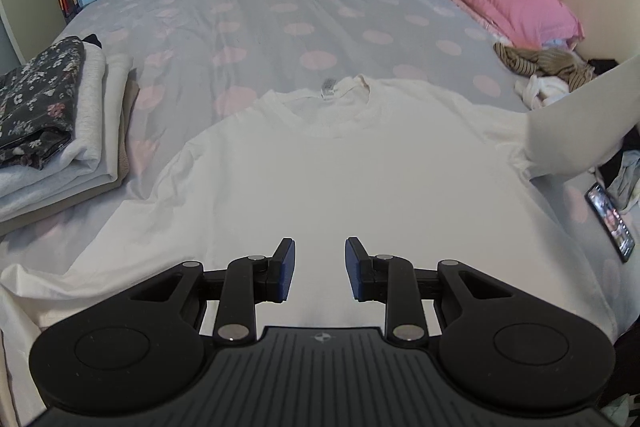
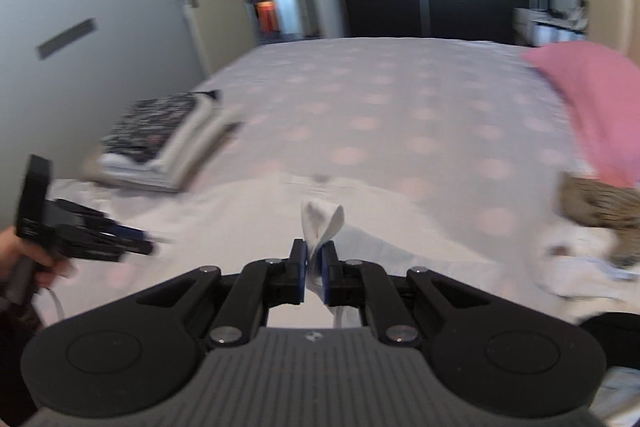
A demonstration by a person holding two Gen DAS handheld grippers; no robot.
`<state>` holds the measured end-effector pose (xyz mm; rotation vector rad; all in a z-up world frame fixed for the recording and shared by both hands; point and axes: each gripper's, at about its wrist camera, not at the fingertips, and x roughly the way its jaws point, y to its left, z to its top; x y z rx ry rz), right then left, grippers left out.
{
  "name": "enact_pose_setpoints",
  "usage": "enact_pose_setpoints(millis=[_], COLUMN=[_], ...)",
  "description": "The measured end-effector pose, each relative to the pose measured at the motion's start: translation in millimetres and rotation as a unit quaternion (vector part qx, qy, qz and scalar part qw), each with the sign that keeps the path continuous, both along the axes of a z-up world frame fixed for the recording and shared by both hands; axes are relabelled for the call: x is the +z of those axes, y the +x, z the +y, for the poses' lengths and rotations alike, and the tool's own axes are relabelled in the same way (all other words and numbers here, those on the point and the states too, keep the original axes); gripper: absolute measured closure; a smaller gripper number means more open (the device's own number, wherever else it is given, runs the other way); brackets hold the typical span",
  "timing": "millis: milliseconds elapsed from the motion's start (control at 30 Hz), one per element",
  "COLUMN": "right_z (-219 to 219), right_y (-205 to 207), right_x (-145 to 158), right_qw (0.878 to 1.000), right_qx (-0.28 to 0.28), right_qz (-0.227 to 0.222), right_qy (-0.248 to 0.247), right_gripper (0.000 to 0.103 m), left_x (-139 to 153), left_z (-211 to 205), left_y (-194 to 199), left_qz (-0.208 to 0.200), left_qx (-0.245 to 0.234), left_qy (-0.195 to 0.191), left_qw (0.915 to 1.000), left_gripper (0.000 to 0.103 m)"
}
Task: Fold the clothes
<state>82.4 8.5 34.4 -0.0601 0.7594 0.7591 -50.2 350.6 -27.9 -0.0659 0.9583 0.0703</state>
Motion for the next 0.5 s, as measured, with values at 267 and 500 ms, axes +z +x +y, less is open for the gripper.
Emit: enact_pose_setpoints(millis=[267, 500], right_z=[95.6, 126.4], right_y=[-21.0, -21.0], right_x=[-32.5, -70.6], right_qw=[0.998, 0.996], right_qx=[0.048, 0.046], right_qz=[0.035, 0.068], right_qy=[0.032, 0.026], right_gripper=[0.094, 0.087], left_x=[3.3, -3.3], left_z=[6.2, 11.1], left_y=[-8.7, -5.8], left_qz=[-0.009, 0.0], left_qx=[0.008, 0.012], left_qy=[-0.017, -0.039], left_qw=[0.9998, 0.9991], left_gripper=[0.078, 0.078])
